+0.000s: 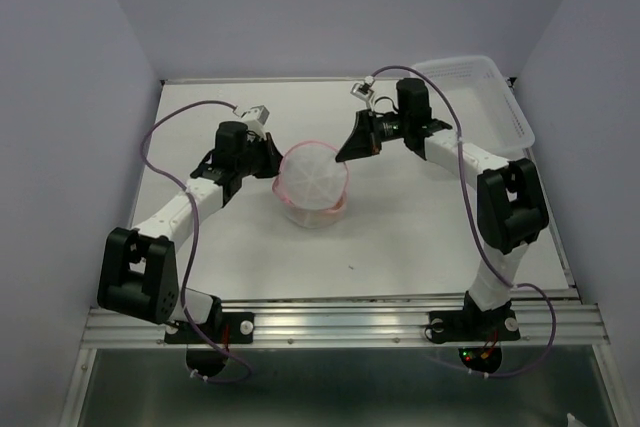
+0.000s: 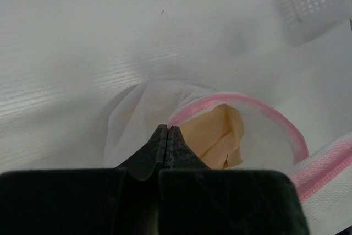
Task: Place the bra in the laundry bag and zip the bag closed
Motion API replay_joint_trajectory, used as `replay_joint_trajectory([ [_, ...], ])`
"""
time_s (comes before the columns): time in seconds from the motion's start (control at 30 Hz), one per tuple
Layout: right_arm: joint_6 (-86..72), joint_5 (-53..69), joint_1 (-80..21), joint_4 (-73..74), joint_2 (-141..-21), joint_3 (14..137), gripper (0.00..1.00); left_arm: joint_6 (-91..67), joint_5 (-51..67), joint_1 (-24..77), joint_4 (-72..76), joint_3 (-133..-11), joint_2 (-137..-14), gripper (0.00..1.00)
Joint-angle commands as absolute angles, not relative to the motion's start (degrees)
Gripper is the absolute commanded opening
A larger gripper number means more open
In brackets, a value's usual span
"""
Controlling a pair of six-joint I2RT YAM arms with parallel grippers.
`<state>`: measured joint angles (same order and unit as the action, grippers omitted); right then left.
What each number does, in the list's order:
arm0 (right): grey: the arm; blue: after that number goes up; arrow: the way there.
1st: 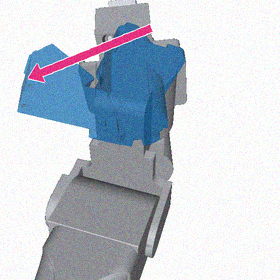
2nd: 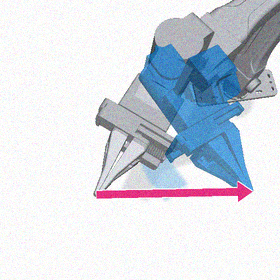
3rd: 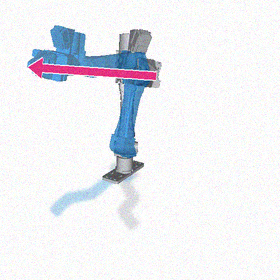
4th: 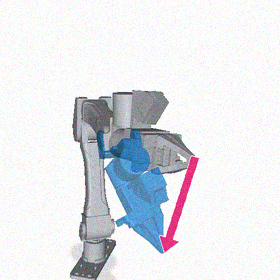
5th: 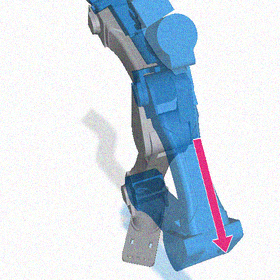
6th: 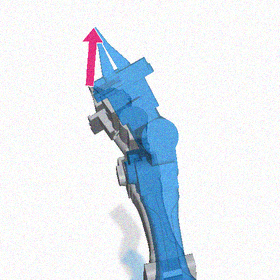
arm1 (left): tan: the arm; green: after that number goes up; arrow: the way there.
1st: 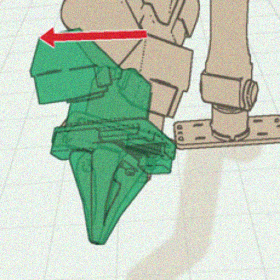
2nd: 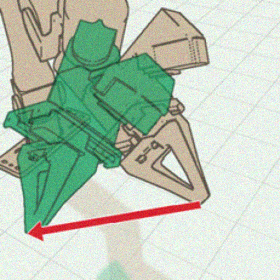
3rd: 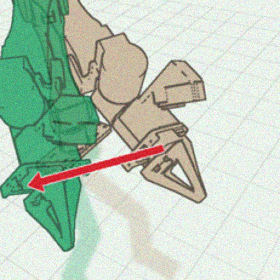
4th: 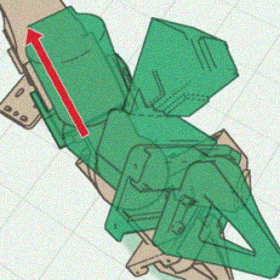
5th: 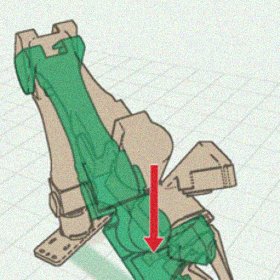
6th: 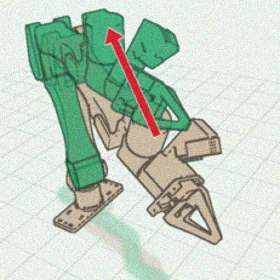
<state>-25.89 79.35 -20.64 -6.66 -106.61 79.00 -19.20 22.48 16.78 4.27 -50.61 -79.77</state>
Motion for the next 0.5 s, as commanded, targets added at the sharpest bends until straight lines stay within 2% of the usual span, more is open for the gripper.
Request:
replay_joint_trajectory([
  [0.0,-28.0,76.6,-20.2,-7.5,-107.6,81.6,0.11,-25.9,19.1,16.7,7.7,-48.3,-77.7,0.00],
  [0.07,-25.5,72.4,-20.2,-3.2,-109.3,83.0,0.13,-27.3,19.0,16.7,8.1,-47.2,-78.0,0.00],
  [0.13,-15.2,61.6,-20.2,13.4,-111.5,87.2,0.15,-29.2,18.2,16.8,7.3,-47.1,-78.6,0.00],
  [0.2,-10.1,52.6,-20.2,22.3,-113.0,93.3,0.20,-30.1,17.8,16.7,6.9,-47.3,-79.2,0.00],
  [0.27,-8.9,47.5,-20.2,24.4,-113.0,93.6,0.47,-31.6,17.8,16.6,6.3,-47.6,-79.4,0.00],
  [0.33,-8.0,47.5,-20.2,24.3,-111.5,93.3,0.54,-33.0,16.4,16.7,5.4,-47.6,-79.2,0.00],
  [0.43,-7.6,46.2,-20.2,24.2,-109.4,93.5,0.72,-34.4,15.3,16.6,5.4,-46.8,-78.5,0.00],
  [0.47,-7.3,45.5,-20.2,24.2,-108.9,93.5,1.00,-35.1,15.3,16.6,5.5,-46.7,-78.3,0.00],
])
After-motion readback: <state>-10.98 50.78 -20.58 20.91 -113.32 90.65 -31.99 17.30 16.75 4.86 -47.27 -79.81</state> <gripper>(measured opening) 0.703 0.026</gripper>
